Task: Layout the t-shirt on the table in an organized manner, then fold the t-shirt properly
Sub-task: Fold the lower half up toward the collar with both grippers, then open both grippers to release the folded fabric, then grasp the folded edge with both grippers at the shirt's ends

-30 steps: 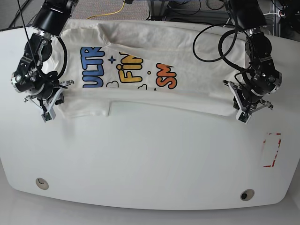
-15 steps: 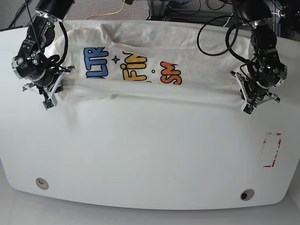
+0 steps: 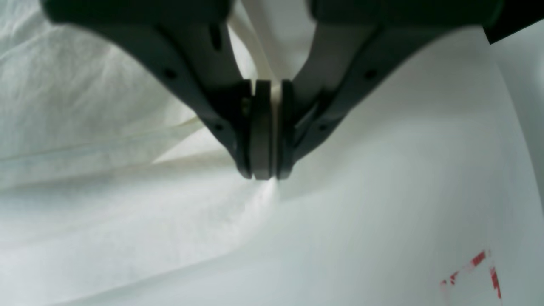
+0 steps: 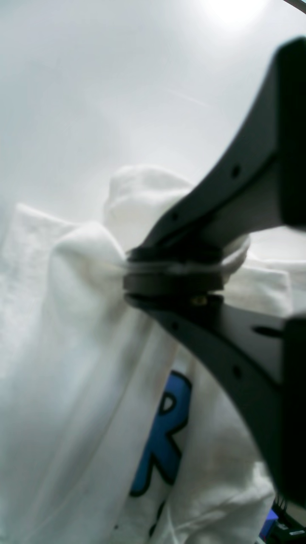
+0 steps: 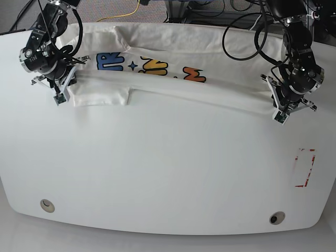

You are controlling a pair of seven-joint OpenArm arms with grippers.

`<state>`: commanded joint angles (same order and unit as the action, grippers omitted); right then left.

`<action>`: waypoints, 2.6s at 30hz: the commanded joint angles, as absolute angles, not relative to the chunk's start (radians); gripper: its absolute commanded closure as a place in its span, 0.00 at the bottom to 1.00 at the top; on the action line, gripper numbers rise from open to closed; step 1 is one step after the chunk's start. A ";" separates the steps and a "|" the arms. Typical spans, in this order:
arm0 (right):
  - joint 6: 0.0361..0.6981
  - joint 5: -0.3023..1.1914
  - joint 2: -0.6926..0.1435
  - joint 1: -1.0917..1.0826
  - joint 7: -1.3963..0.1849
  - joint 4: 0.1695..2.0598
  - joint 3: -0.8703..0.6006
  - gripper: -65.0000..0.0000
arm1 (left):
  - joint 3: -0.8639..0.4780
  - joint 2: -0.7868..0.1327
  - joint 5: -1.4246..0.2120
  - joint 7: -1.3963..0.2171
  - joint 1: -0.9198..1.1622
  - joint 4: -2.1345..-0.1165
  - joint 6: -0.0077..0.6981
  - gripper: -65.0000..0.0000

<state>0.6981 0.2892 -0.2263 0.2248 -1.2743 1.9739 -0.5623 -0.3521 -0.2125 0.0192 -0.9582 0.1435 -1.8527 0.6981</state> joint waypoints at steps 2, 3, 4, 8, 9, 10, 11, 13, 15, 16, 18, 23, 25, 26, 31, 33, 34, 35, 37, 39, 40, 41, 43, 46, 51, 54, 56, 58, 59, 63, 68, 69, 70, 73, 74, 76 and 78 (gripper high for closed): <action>0.698 0.289 -0.226 0.236 -1.274 1.974 -0.562 1.00 | -0.352 -0.213 0.019 -0.958 0.150 -1.853 0.698 1.00; 0.698 0.289 -0.226 0.239 -1.274 1.974 -0.564 1.00 | -0.352 -0.214 0.019 -0.958 0.151 -1.853 0.698 1.00; 0.698 0.289 -0.226 0.243 -1.274 1.974 -0.564 1.00 | -0.352 -0.214 0.019 -0.958 0.159 -1.853 0.698 1.00; 0.698 0.289 -0.226 0.255 -1.274 1.974 -0.567 1.00 | -0.352 -0.216 0.019 -0.958 0.188 -1.853 0.698 1.00; 0.698 0.289 -0.226 0.262 -1.274 1.974 -0.567 1.00 | -0.352 -0.216 0.019 -0.958 0.193 -1.853 0.698 1.00; 0.698 0.289 -0.226 0.266 -1.274 1.974 -0.565 1.00 | -0.352 -0.217 0.019 -0.958 0.200 -1.853 0.698 1.00; 0.698 0.289 -0.226 0.268 -1.274 1.974 -0.565 0.99 | -0.351 -0.225 0.019 -0.958 0.206 -1.853 0.698 1.00; 0.698 0.289 -0.226 0.272 -1.274 1.974 -0.565 0.93 | -0.348 -0.237 0.019 -0.958 0.219 -1.853 0.698 1.00; 0.698 0.289 -0.226 0.280 -1.274 1.974 -0.567 0.83 | -0.348 -0.242 0.019 -0.958 0.229 -1.853 0.698 1.00; 0.698 0.289 -0.226 0.285 -1.274 1.974 -0.568 0.75 | -0.348 -0.242 0.019 -0.958 0.231 -1.853 0.698 1.00; 0.698 0.289 -0.226 0.289 -1.274 1.974 -0.568 0.63 | -0.348 -0.242 0.019 -0.958 0.232 -1.853 0.698 0.93; 0.698 0.289 -0.226 0.303 -1.273 1.974 -0.570 0.25 | -0.348 -0.243 0.021 -0.998 0.240 -1.853 0.698 0.64; 0.698 0.289 -0.226 0.306 -1.273 1.975 -0.572 0.13 | -0.348 -0.245 0.022 -1.007 0.240 -1.853 0.698 0.52; 0.698 0.289 -0.226 0.306 -1.273 1.980 -0.579 0.10 | -0.346 -0.251 0.022 -1.007 0.240 -1.854 0.698 0.49; 0.698 0.289 -0.219 0.298 -1.273 2.018 -0.645 0.06 | -0.344 -0.263 0.021 -1.007 0.240 -1.876 0.698 0.46; 0.698 0.289 -0.217 0.285 -1.271 2.022 -0.662 0.06 | -0.335 -0.263 0.019 -1.007 0.239 -1.896 0.698 0.46; 0.698 0.291 -0.214 0.271 -1.271 2.022 -0.670 0.06 | -0.329 -0.263 0.019 -1.007 0.239 -1.903 0.698 0.46; 0.698 0.298 -0.213 0.259 -1.271 2.022 -0.680 0.06 | -0.323 -0.263 0.019 -1.007 0.239 -1.914 0.698 0.46; 0.698 0.341 -0.211 0.243 -1.273 2.022 -0.700 0.06 | -0.318 -0.263 0.018 -1.007 0.237 -1.937 0.698 0.46; 0.698 0.397 -0.211 0.239 -1.273 2.022 -0.710 0.06 | -0.318 -0.262 0.018 -1.007 0.237 -1.956 0.698 0.46; 0.698 0.437 -0.209 0.239 -1.273 2.022 -0.710 0.06 | -0.318 -0.260 0.016 -1.007 0.237 -1.966 0.698 0.46; 0.698 0.463 -0.208 0.239 -1.273 2.022 -0.710 0.06 | -0.318 -0.260 0.016 -1.007 0.237 -1.972 0.698 0.46; 0.698 0.536 -0.206 0.239 -1.273 2.020 -0.704 0.06 | -0.318 -0.259 0.016 -1.007 0.237 -1.979 0.698 0.46; 0.698 0.607 -0.188 0.243 -1.273 2.017 -0.687 0.06 | -0.318 -0.257 0.016 -1.007 0.239 -1.979 0.698 0.47; 0.698 0.613 -0.143 0.266 -1.271 1.998 -0.661 0.10 | -0.317 -0.257 0.012 -1.007 0.248 -1.979 0.698 0.47; 0.698 0.601 -0.119 0.280 -1.268 1.968 -0.661 0.29 | -0.317 -0.257 0.012 -1.007 0.294 -1.977 0.698 0.47; 0.698 0.581 -0.111 0.286 -1.267 1.949 -0.659 0.44 | -0.315 -0.257 0.012 -1.006 0.314 -1.977 0.698 0.47; 0.698 0.552 -0.108 0.288 -1.267 1.929 -0.659 0.62 | -0.315 -0.257 0.012 -1.003 0.337 -1.971 0.698 0.49; 0.698 0.542 -0.108 0.289 -1.265 1.920 -0.659 0.69 | -0.315 -0.257 0.012 -1.003 0.343 -1.969 0.698 0.52; 0.698 0.521 -0.114 0.294 -1.237 1.873 -0.657 0.81 | -0.314 -0.255 0.012 -1.001 0.364 -1.957 0.698 0.66; 0.698 0.516 -0.140 0.294 -1.208 1.797 -0.657 0.77 | -0.314 -0.255 0.012 -1.000 0.366 -1.920 0.698 0.73; 0.698 0.516 -0.145 0.294 -1.208 1.782 -0.657 0.77 | -0.314 -0.255 0.012 -1.000 0.366 -1.913 0.698 0.73; 0.698 0.516 -0.148 0.292 -1.208 1.767 -0.657 0.77 | -0.314 -0.255 0.012 -1.000 0.364 -1.905 0.698 0.73; 0.698 0.516 -0.160 0.286 -1.190 1.716 -0.657 0.77 | -0.314 -0.255 0.012 -1.000 0.341 -1.871 0.698 0.73; 0.698 0.516 -0.166 0.286 -1.170 1.692 -0.657 0.77 | -0.314 -0.255 0.012 -1.000 0.326 -1.848 0.698 0.73; 0.698 0.516 -0.171 0.285 -1.139 1.662 -0.657 0.77 | -0.314 -0.255 0.012 -1.000 0.303 -1.810 0.698 0.73; 0.698 0.515 -0.179 0.283 -1.109 1.629 -0.650 0.77 | -0.314 -0.255 0.012 -1.000 0.275 -1.778 0.698 0.73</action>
<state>0.6981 0.5148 -0.1788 0.2831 -1.1086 1.6287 -0.6498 -0.3138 -0.2555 0.0115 -0.9996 0.2754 -1.7776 0.6981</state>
